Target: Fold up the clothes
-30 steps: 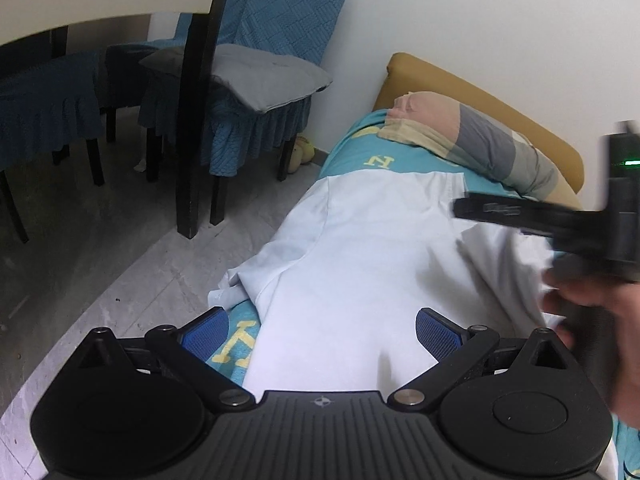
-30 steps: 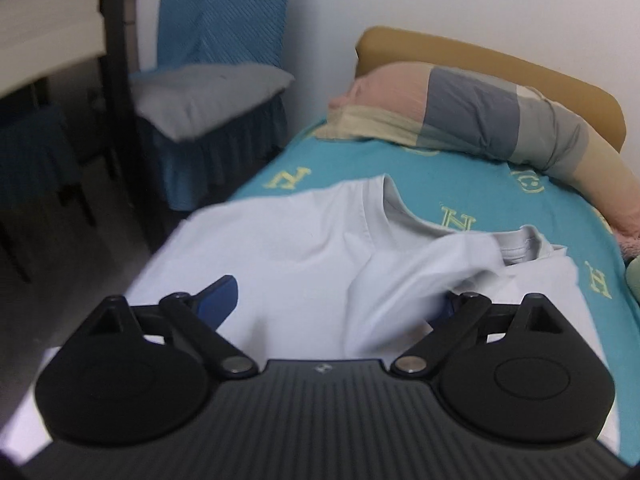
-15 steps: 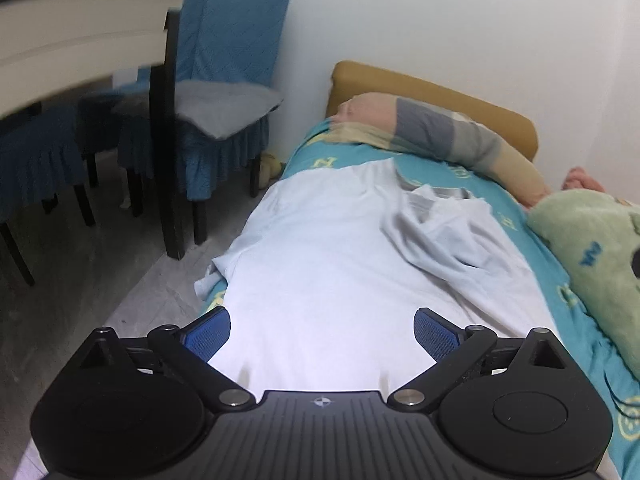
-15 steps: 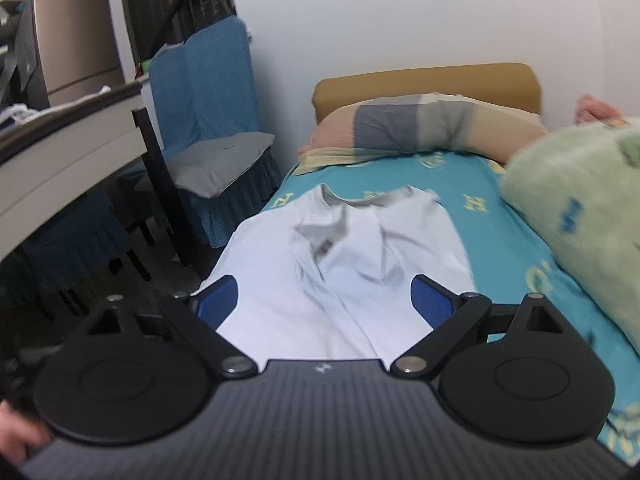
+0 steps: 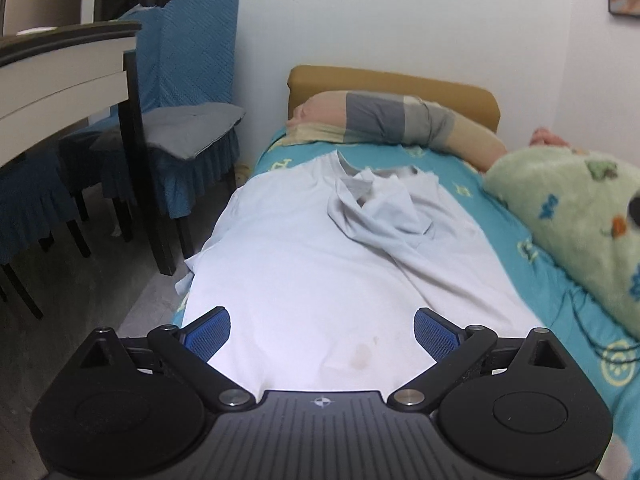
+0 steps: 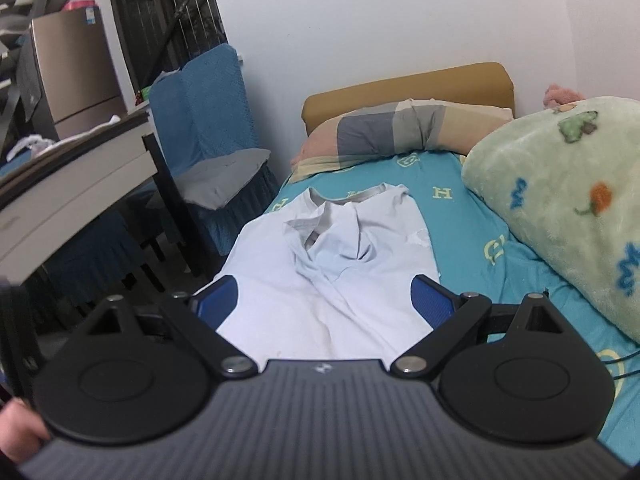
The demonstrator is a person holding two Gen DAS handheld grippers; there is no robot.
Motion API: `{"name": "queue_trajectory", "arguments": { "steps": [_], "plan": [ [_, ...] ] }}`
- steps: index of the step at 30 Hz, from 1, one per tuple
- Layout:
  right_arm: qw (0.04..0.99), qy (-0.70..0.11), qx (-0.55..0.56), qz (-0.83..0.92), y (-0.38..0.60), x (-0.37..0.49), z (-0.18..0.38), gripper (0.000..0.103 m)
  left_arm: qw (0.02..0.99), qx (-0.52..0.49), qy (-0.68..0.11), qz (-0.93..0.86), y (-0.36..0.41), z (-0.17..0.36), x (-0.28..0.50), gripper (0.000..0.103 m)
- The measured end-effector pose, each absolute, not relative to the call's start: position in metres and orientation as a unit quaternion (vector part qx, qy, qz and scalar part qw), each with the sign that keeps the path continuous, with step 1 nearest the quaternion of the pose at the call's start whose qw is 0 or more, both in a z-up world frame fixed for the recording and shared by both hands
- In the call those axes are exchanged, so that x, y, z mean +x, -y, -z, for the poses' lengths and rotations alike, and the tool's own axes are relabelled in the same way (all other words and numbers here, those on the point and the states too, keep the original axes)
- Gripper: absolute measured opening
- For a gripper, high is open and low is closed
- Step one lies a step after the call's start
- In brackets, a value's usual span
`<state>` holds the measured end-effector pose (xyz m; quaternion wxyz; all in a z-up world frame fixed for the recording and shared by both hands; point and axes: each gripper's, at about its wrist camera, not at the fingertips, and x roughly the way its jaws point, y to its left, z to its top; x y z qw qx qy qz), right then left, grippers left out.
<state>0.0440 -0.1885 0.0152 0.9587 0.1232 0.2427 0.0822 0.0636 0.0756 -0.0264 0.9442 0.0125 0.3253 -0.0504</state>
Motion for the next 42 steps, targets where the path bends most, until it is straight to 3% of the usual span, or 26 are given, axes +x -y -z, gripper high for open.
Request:
{"name": "queue_trajectory", "arguments": {
  "steps": [15, 28, 31, 40, 42],
  "plan": [
    [0.945, -0.242, 0.211, -0.062, 0.288, 0.05, -0.02, 0.095, 0.915, 0.103, -0.374, 0.106, 0.021, 0.046, 0.048, 0.095],
    [0.925, -0.196, 0.327, 0.001, 0.382, 0.032, -0.011, 0.095, 0.854, 0.072, -0.437, 0.273, 0.146, 0.067, 0.007, 0.068],
    [0.926, -0.194, 0.325, 0.001, 0.386, 0.031, -0.01, 0.095, 0.827, 0.089, -0.451, 0.325, 0.172, 0.081, -0.01, 0.06],
    [0.919, -0.207, 0.335, 0.005, 0.39, 0.038, -0.002, 0.095, 0.796, 0.183, -0.419, 0.396, 0.201, 0.124, -0.056, 0.05],
    [0.918, -0.212, 0.335, 0.007, 0.39, 0.04, 0.0, 0.095, 0.802, 0.207, -0.398, 0.395, 0.204, 0.129, -0.061, 0.032]
  ]
}}
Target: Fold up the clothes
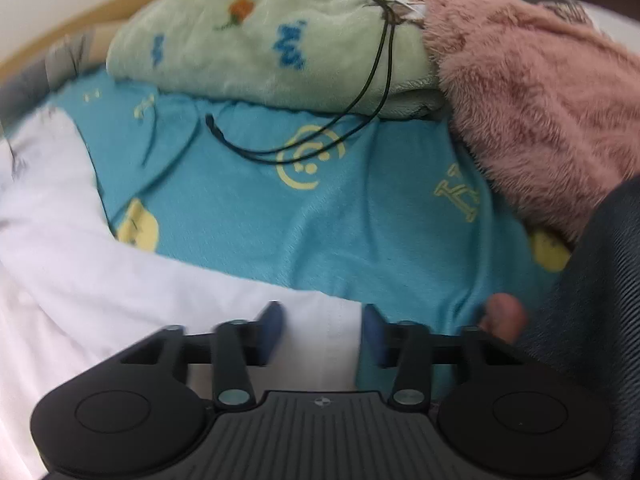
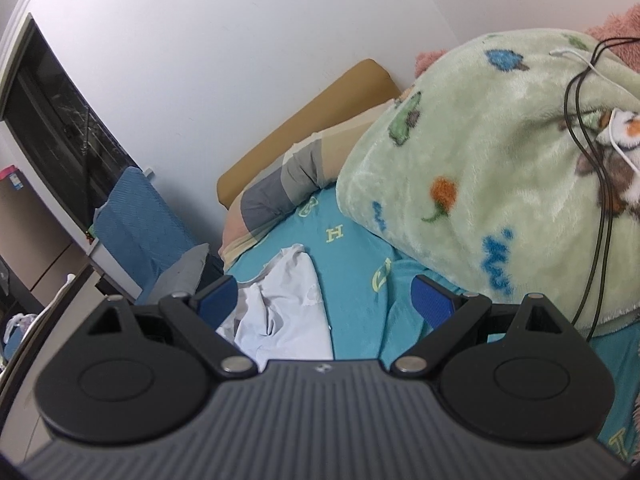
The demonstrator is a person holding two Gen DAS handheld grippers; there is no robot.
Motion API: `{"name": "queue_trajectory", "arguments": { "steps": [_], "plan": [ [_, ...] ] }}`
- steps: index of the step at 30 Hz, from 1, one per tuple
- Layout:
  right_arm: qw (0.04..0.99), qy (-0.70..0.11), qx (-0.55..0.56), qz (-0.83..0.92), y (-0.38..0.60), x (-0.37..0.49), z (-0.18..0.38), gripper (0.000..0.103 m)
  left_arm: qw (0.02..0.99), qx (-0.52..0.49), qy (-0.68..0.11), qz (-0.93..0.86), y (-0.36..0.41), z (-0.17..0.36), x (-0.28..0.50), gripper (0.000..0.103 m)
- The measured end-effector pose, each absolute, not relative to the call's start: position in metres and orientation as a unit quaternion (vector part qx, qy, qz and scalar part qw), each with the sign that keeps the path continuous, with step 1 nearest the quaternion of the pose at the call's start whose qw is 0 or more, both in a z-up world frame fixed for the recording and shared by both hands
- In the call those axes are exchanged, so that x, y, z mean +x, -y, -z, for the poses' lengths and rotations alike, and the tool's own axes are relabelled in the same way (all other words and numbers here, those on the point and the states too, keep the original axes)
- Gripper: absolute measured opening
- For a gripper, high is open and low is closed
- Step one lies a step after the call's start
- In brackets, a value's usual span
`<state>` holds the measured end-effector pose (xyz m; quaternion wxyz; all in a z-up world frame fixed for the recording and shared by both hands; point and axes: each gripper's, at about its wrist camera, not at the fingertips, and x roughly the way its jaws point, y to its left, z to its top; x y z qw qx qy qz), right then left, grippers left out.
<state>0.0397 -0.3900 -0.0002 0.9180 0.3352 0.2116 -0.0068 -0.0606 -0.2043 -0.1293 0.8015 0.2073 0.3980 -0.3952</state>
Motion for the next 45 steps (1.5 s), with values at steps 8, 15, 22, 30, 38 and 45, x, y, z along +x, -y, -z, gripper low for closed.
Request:
{"name": "queue_trajectory", "arguments": {
  "steps": [8, 15, 22, 30, 38, 45],
  "plan": [
    [0.931, -0.147, 0.333, -0.032, 0.384, 0.024, -0.011, 0.095, 0.833, 0.107, -0.396, 0.372, 0.164, 0.075, -0.046, 0.007],
    [0.95, -0.107, 0.282, -0.084, 0.359, 0.016, -0.029, 0.095, 0.855, -0.041, -0.418, 0.304, 0.051, -0.001, -0.048, 0.007],
    [0.937, -0.204, 0.272, -0.082, 0.335, 0.045, -0.011, 0.095, 0.825, -0.066, -0.531, 0.183, -0.018, 0.024, -0.057, 0.006],
    [0.939, -0.239, 0.234, -0.083, 0.305, 0.045, -0.002, 0.095, 0.825, -0.088, -0.526, 0.187, -0.017, 0.02, -0.029, 0.051],
    [0.939, -0.253, 0.218, -0.087, 0.29, 0.048, 0.003, 0.095, 0.839, -0.087, -0.511, 0.165, 0.001, 0.045, 0.055, 0.055],
    [0.936, -0.265, 0.221, -0.074, 0.284, 0.051, 0.011, 0.095, 0.848, -0.157, -0.495, 0.109, 0.003, 0.068, 0.16, 0.064]
  ]
}}
